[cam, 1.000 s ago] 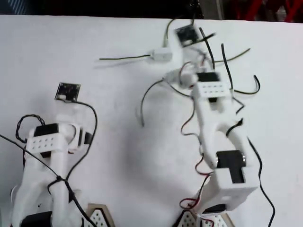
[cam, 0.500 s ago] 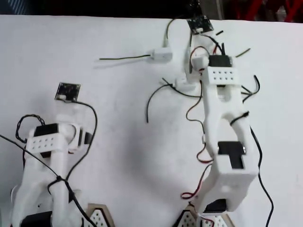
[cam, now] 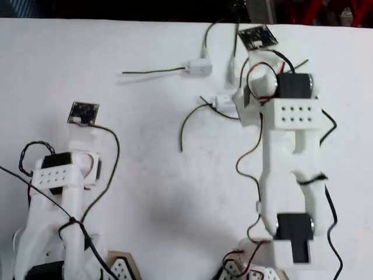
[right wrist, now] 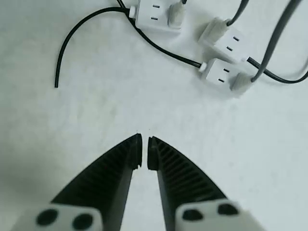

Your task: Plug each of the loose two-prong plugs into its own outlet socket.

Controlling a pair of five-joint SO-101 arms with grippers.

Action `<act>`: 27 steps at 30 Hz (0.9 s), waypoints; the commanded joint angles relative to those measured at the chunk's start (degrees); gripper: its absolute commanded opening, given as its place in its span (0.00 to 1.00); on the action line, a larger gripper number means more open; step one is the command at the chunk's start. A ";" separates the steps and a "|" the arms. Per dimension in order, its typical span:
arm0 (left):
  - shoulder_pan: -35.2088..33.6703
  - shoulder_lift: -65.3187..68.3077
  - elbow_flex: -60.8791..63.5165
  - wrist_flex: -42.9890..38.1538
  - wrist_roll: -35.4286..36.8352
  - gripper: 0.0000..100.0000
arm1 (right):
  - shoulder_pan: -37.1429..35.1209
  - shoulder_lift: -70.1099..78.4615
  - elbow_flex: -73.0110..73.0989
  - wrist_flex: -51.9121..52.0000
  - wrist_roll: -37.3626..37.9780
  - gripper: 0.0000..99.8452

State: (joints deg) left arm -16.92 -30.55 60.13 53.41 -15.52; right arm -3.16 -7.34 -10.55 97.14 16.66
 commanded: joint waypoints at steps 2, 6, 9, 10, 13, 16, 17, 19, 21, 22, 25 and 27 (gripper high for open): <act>-0.13 -8.31 0.79 -1.05 -0.44 0.02 | 0.22 -9.98 10.20 0.66 0.35 0.02; 1.89 -19.12 5.45 -1.14 -0.44 0.02 | -1.89 -19.74 22.33 -3.82 0.35 0.02; 4.53 -27.03 9.49 -0.88 -0.35 0.02 | -4.18 -27.21 32.18 -8.57 0.18 0.02; 4.88 -29.41 10.64 -0.88 -0.35 0.02 | -4.79 -29.67 35.69 -10.15 0.09 0.02; 4.97 -35.74 13.63 -0.88 -0.35 0.02 | -5.41 -37.32 46.24 -16.92 -0.09 0.02; 5.67 -41.10 16.88 -0.79 -0.35 0.02 | -5.32 -46.02 56.79 -24.31 -0.09 0.02; 5.93 -42.68 18.02 -0.79 -0.35 0.02 | -5.41 -49.10 60.22 -26.24 -0.09 0.02; 6.46 -45.67 19.96 -0.97 -0.35 0.02 | -5.41 -55.43 66.64 -29.85 -0.09 0.02; 6.81 -48.75 21.45 -1.05 -0.35 0.02 | -5.41 -61.85 72.26 -32.48 -0.09 0.02; 6.81 -50.42 22.15 -1.05 -0.35 0.02 | -5.41 -65.01 74.73 -33.10 -0.09 0.02; 6.90 -55.60 25.05 -1.05 -0.35 0.02 | -5.41 -73.63 80.79 -33.10 -0.09 0.02; 6.90 -59.21 28.13 -1.05 -0.35 0.02 | -5.32 -78.81 84.75 -33.01 -0.09 0.02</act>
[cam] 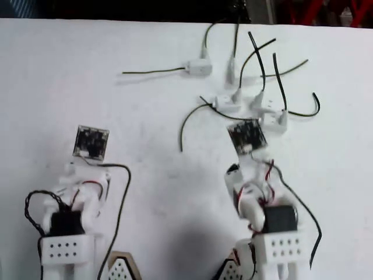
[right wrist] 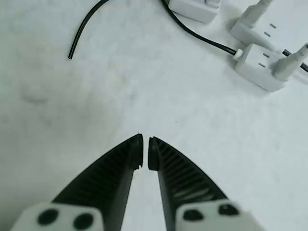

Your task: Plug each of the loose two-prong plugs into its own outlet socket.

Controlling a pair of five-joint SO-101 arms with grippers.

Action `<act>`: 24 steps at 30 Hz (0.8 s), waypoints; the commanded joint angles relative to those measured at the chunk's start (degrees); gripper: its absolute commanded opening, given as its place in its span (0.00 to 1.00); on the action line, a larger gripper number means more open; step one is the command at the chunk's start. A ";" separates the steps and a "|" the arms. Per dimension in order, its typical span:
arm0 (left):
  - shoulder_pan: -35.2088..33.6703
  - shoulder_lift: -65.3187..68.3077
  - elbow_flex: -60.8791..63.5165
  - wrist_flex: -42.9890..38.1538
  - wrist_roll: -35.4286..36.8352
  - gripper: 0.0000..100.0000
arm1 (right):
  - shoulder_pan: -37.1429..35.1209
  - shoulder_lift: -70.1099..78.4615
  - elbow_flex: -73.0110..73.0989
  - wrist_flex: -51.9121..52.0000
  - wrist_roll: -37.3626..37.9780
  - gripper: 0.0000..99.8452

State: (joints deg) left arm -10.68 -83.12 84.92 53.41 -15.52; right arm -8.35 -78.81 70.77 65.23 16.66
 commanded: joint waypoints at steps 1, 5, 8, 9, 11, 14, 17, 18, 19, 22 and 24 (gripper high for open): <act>0.75 -8.57 5.19 -1.05 -0.35 0.02 | -0.04 -9.71 5.54 -1.10 -0.09 0.02; 3.56 -17.27 12.13 -1.05 -0.70 0.02 | -0.13 -19.47 13.45 -1.10 -0.18 0.02; 4.62 -21.67 11.96 2.37 -0.70 0.02 | -0.13 -25.10 17.93 -1.19 -0.18 0.02; 4.97 -21.58 11.96 3.08 -0.70 0.02 | -0.13 -24.75 18.55 -1.36 -0.18 0.02; 6.11 -21.05 11.96 4.13 -0.70 0.02 | -0.22 -23.25 18.99 -1.36 -0.35 0.02; 7.34 -21.05 11.96 6.51 -0.70 0.02 | -0.13 -22.81 20.31 -1.19 -4.84 0.02; 8.04 -21.05 12.04 10.64 -0.70 0.02 | -0.22 -23.87 24.97 -1.98 -6.51 0.02; 8.04 -21.05 12.04 11.87 -0.70 0.02 | -0.22 -24.13 26.29 -2.77 -6.59 0.02; 8.04 -21.05 12.04 12.84 -0.70 0.02 | -0.22 -24.31 26.20 -3.03 -6.77 0.02; 7.87 -21.05 12.04 16.09 -0.70 0.02 | -0.13 -24.31 26.11 -2.51 -6.86 0.02; 7.69 -21.05 12.04 17.76 -0.79 0.02 | -0.22 -24.31 26.11 1.36 -6.68 0.02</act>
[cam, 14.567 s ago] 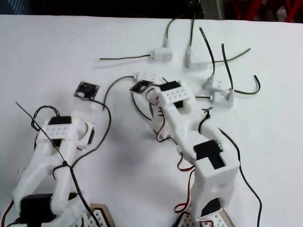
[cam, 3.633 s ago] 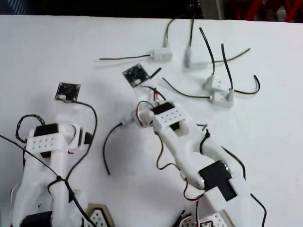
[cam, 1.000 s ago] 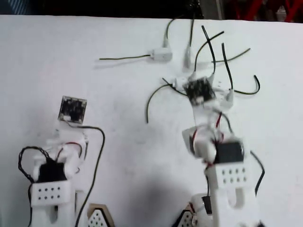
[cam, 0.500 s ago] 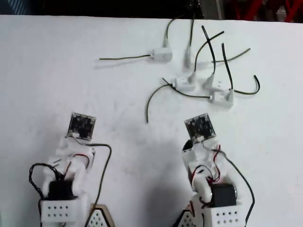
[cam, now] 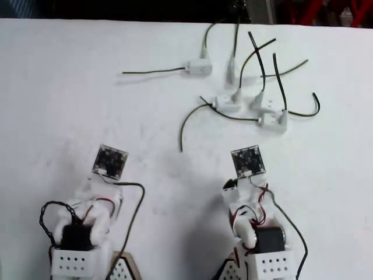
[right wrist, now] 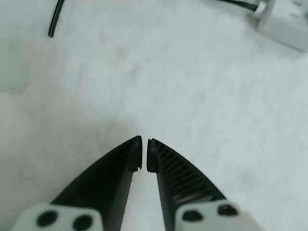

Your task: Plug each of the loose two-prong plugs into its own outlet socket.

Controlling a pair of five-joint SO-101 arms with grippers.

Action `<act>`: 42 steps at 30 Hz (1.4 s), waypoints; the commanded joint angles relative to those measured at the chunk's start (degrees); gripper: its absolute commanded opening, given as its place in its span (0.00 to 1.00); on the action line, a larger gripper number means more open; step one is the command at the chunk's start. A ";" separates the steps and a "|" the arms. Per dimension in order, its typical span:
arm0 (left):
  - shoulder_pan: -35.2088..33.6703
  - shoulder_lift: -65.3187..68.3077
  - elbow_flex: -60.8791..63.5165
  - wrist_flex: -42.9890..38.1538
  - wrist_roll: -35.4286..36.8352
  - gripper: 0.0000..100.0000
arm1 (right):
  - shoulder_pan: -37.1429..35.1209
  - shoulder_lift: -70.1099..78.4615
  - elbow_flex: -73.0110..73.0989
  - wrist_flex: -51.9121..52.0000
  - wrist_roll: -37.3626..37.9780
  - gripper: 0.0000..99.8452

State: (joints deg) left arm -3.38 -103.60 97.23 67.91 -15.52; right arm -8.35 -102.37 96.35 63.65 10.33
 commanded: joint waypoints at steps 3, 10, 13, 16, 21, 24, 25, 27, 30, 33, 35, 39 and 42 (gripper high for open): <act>0.40 -0.57 -0.26 5.19 -0.44 0.02 | -0.04 -0.84 0.53 9.80 -0.35 0.02; 0.40 -0.57 -0.26 5.45 -0.44 0.02 | 0.13 -0.75 0.53 9.27 -0.44 0.02; 0.40 -0.57 -0.26 5.45 -0.44 0.02 | 0.13 -0.75 0.53 9.27 -0.44 0.02; 0.40 -0.57 -0.26 5.45 -0.53 0.02 | 0.13 -0.75 0.53 9.27 -0.44 0.02; 0.40 -0.57 -0.26 5.45 -0.53 0.02 | 0.13 -0.75 0.53 9.27 -0.44 0.02; 0.40 -0.57 -0.26 5.45 -0.53 0.02 | 0.04 -0.75 0.53 9.27 -0.44 0.02; 0.40 -0.57 -0.26 5.45 -0.53 0.02 | 0.04 -0.75 0.53 9.27 -0.44 0.02; 0.40 -0.57 -0.26 5.45 -0.53 0.02 | 0.04 -0.75 0.53 9.27 -0.44 0.02; 0.40 -0.57 -0.26 5.45 -0.53 0.02 | 0.13 -0.75 0.53 9.27 -0.44 0.02; 0.40 -0.57 -0.26 5.45 -0.53 0.02 | 0.13 -0.75 0.53 9.27 -0.44 0.02; 0.40 -0.57 -0.26 5.45 -0.53 0.02 | 0.13 -0.75 0.53 9.27 -0.44 0.02; 0.40 -0.57 -0.26 5.45 -0.53 0.02 | 0.13 -0.75 0.53 9.27 -0.44 0.02; 0.40 -0.57 -0.26 5.45 -0.53 0.02 | 0.13 -0.75 0.53 9.27 -0.44 0.02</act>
